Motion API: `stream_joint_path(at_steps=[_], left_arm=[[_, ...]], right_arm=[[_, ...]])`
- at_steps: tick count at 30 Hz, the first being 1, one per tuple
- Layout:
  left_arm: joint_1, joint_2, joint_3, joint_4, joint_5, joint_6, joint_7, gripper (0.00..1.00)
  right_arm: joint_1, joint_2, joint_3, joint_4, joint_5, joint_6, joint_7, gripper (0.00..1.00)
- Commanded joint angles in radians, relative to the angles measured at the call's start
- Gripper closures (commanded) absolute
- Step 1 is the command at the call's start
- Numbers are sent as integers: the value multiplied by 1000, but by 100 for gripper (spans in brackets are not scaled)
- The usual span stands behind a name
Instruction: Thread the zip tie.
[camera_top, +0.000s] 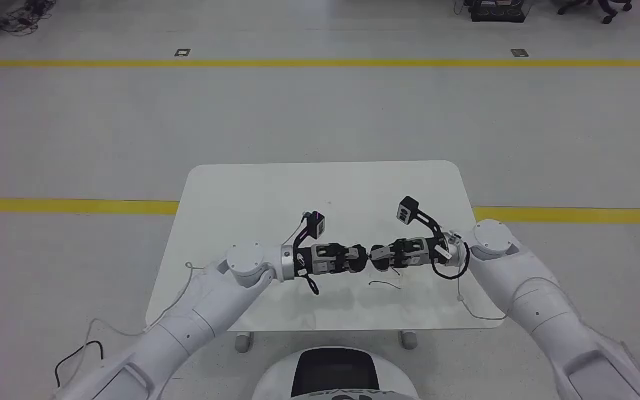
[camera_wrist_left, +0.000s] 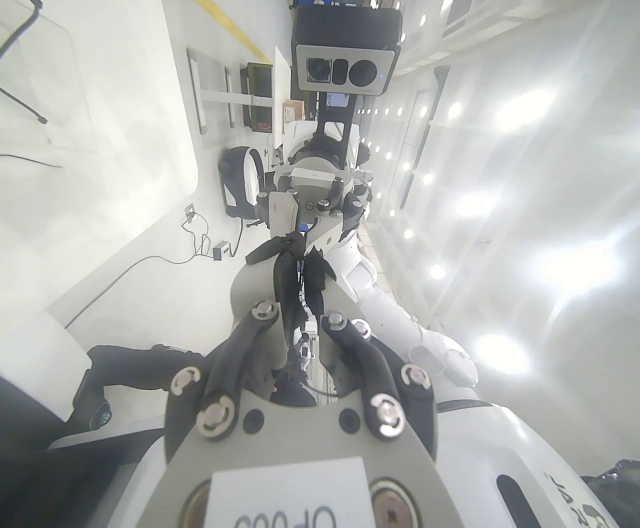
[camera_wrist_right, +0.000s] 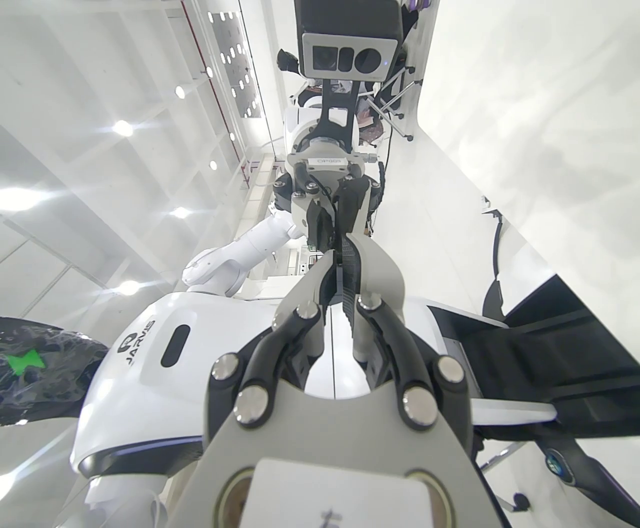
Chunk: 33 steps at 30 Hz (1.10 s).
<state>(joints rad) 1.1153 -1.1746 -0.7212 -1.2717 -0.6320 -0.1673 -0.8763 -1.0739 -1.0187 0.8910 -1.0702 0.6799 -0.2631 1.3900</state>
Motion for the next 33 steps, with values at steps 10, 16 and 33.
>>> stream_joint_path(at_steps=[10,16,33], left_arm=[[0,-2,1,4,3,-2,-2,96],[0,-3,1,5,3,-3,-2,96],[0,-2,-8,11,30,-23,2,100]], right_arm=[[4,2,-10,2,6,-3,0,100],[6,2,-15,0,6,-4,0,100],[9,3,-6,13,7,-5,0,0]])
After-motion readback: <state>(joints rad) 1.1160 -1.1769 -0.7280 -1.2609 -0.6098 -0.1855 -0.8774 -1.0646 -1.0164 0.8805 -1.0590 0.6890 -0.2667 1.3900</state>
